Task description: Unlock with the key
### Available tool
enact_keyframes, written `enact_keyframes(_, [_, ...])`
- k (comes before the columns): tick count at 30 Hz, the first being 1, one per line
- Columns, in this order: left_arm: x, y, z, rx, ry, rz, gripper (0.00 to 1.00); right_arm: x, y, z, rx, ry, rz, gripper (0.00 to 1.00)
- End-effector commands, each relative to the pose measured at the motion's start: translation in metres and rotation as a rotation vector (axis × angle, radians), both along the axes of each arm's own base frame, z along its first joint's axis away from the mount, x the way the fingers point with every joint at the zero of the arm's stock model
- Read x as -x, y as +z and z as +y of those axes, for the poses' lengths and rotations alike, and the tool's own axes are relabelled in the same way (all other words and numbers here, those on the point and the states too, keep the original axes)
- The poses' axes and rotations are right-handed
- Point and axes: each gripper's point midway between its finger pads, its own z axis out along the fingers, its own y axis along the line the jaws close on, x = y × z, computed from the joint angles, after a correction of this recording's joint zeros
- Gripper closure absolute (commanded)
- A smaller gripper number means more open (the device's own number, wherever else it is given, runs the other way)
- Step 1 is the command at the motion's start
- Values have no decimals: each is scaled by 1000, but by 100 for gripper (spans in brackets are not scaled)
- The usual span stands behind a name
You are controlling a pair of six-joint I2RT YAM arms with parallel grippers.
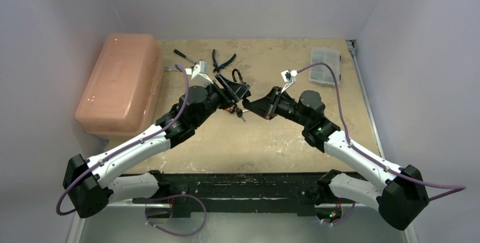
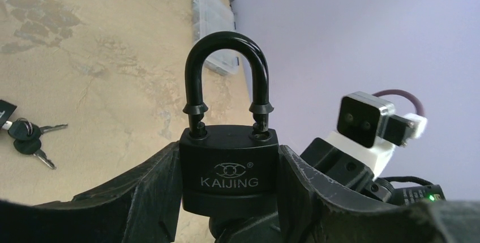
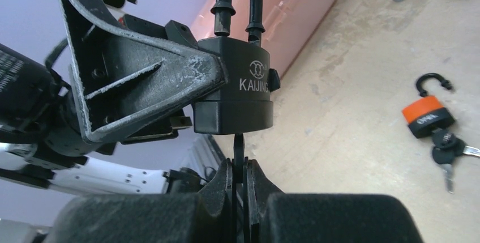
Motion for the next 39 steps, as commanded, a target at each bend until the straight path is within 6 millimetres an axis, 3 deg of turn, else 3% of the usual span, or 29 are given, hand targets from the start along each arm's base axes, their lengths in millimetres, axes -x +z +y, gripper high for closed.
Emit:
enact_keyframes(1, [1,13,-6,38,20,49,100,-29,26,-23,117,-172,-168,89])
enact_keyframes(6, [-12,-1,-6,67,102,140,100,-26,19,-27,218,-146,-228,56])
enact_keyframes(14, [-23,-8,-5,96,173,197,100,-16,15,-39,290,-147,-286,29])
enact_keyframes(19, [-22,-15,-12,132,157,239,100,-19,11,-37,276,-153,-272,22])
enact_keyframes(23, [-23,-4,-15,199,149,233,100,-23,5,-33,276,-160,-257,19])
enact_keyframes(39, [-15,0,-20,309,116,289,100,-33,2,-12,232,-186,-246,18])
